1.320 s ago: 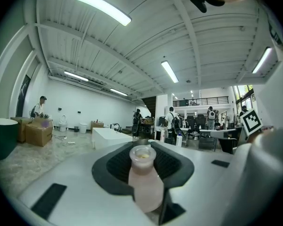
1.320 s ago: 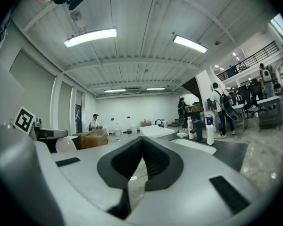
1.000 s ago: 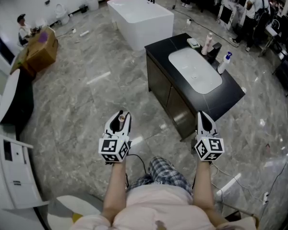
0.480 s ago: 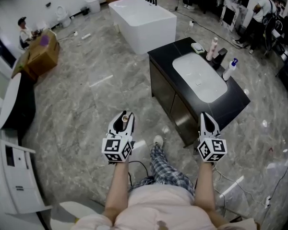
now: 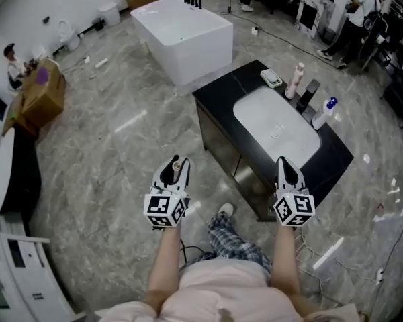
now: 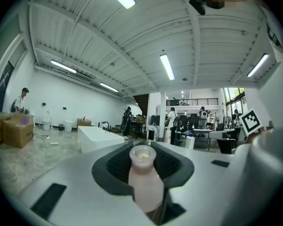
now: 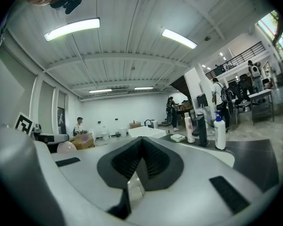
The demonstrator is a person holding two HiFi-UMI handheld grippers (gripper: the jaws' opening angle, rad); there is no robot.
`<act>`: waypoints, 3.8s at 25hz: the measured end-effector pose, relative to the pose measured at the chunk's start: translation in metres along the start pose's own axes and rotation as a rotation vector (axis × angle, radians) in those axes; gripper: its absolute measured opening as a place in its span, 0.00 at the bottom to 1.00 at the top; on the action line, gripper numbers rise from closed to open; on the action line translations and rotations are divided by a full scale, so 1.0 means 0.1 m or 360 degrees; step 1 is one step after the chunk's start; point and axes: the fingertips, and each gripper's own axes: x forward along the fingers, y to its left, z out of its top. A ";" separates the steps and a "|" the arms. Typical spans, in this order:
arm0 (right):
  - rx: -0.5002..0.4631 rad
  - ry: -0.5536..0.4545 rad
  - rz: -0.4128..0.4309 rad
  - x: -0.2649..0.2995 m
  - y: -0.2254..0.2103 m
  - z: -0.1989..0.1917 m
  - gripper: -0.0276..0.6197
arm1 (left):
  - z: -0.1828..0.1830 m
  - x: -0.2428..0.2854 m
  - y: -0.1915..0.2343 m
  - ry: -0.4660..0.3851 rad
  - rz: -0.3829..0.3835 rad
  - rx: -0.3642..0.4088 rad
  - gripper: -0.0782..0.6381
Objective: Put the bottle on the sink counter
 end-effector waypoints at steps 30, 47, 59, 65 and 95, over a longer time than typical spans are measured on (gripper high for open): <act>0.0131 -0.0012 -0.0610 1.60 -1.41 0.34 0.07 | 0.34 3.32 -0.47 0.0143 -0.0752 0.0134 0.30; 0.0168 -0.0081 -0.1123 0.50 -1.91 0.34 0.07 | 0.04 3.52 -2.05 0.0228 -0.1398 0.0190 0.30; 0.0233 -0.0092 -0.1592 -1.00 -2.27 0.01 0.07 | -0.49 2.83 -3.95 0.0326 -0.2015 0.0232 0.30; 0.0278 -0.0069 -0.1772 -1.59 -2.30 -0.25 0.07 | -0.87 2.32 -4.58 0.0399 -0.2269 0.0316 0.30; 0.0336 0.0027 -0.1839 -2.07 -2.49 -1.27 0.07 | -2.11 1.20 -5.32 0.0393 -0.2558 0.0641 0.30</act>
